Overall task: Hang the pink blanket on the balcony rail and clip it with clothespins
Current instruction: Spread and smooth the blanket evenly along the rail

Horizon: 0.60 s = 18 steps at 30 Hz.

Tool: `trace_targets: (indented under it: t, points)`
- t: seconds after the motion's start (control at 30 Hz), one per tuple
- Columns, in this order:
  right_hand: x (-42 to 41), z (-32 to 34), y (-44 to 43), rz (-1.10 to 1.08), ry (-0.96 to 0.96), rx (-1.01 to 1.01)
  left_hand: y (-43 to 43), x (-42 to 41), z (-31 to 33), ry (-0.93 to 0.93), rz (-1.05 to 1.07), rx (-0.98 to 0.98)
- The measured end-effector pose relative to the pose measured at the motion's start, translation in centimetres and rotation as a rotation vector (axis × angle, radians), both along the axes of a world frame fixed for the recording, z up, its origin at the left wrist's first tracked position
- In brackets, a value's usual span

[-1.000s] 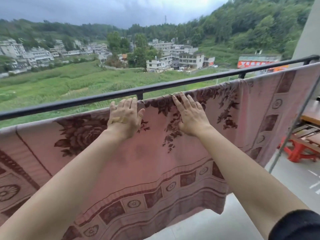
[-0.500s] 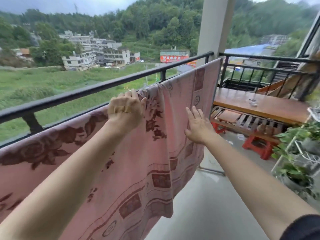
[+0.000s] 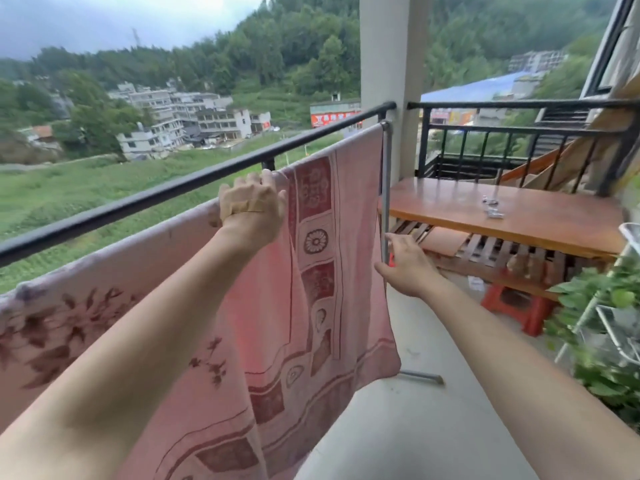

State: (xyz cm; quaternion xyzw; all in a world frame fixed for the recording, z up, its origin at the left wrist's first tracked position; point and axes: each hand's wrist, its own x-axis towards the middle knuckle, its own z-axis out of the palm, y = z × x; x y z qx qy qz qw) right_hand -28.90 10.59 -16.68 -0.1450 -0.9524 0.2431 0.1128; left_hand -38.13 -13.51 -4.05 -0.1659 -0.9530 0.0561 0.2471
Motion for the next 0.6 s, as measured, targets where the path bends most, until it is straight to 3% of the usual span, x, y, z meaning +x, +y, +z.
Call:
trace_targets:
  t: [0.13,0.3,0.6]
  points:
    - [-6.1,2.2,7.0,0.1,-0.002,-0.012,6.2,-4.7,1.2,-0.026,0.034,0.122]
    - [-14.1,6.1,12.8,0.123,0.107,-0.146,11.9,-8.4,1.8,-0.053,0.05,0.112]
    - [-27.2,6.8,17.8,0.08,0.21,-0.446,22.1,-17.7,3.0,-0.168,-0.128,0.129]
